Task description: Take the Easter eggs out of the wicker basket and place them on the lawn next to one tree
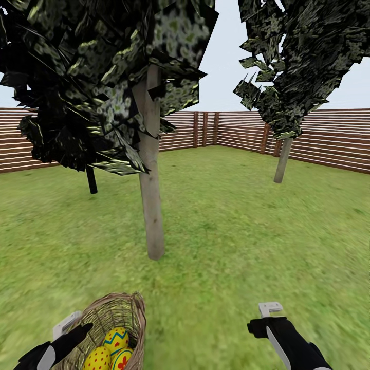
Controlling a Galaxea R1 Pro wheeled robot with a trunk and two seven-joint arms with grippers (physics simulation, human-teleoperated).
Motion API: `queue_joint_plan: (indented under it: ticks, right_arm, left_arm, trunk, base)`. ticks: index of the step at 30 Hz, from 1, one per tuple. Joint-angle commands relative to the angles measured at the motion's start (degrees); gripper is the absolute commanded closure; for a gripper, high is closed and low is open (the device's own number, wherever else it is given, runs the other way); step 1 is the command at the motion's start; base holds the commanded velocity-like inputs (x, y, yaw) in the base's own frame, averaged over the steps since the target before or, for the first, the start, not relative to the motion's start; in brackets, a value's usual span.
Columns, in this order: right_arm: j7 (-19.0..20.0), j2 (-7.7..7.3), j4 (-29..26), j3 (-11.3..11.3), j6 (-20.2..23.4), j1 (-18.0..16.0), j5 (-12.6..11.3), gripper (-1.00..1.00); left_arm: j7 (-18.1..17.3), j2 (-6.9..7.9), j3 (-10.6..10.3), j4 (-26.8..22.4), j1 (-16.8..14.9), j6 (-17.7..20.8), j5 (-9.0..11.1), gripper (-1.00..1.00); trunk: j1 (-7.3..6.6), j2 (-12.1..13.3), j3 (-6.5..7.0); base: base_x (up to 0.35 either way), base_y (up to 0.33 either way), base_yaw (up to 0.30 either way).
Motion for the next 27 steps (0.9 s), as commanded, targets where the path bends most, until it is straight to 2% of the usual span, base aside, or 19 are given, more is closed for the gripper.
queue_joint_plan:
  ticks: [1, 10, 13, 16, 27]
  right_arm:
    - [-0.2, -0.07, -0.1, 0.3, 0.3, 0.0, -0.1, -1.00]
    - [-0.2, -0.07, -0.1, 0.3, 0.3, 0.0, -0.1, -1.00]
    - [-0.2, -0.09, -0.1, 0.3, 0.3, 0.0, -0.1, -1.00]
    - [-0.2, -0.07, -0.1, 0.3, 0.3, 0.0, -0.1, -1.00]
    - [-0.2, -0.15, -0.1, 0.3, 0.3, 0.0, -0.2, -1.00]
  left_arm:
    - [-0.4, -0.04, 0.5, -0.1, -0.1, 0.4, -0.2, -1.00]
    - [0.3, 0.26, 0.5, -0.6, -0.1, 0.5, -0.3, -1.00]
    - [7.6, 0.30, 0.5, -0.9, -0.1, 0.7, -0.2, -1.00]
    - [10.9, 0.19, 0.5, -1.0, -0.1, 0.9, -0.2, -1.00]
    - [11.8, -0.31, 0.4, -1.0, -0.1, 1.0, -0.2, -1.00]
  trunk:
    - [-0.01, 0.0, -0.06]
    - [-0.01, 0.0, -0.06]
    - [-0.01, 0.0, -0.06]
    - [-0.01, 0.0, -0.06]
    - [-0.01, 0.0, -0.06]
  base:
    - [0.000, 0.000, 0.000]
    - [0.000, 0.000, 0.000]
    - [0.000, 0.000, 0.000]
    - [0.000, 0.000, 0.000]
    - [0.000, 0.000, 0.000]
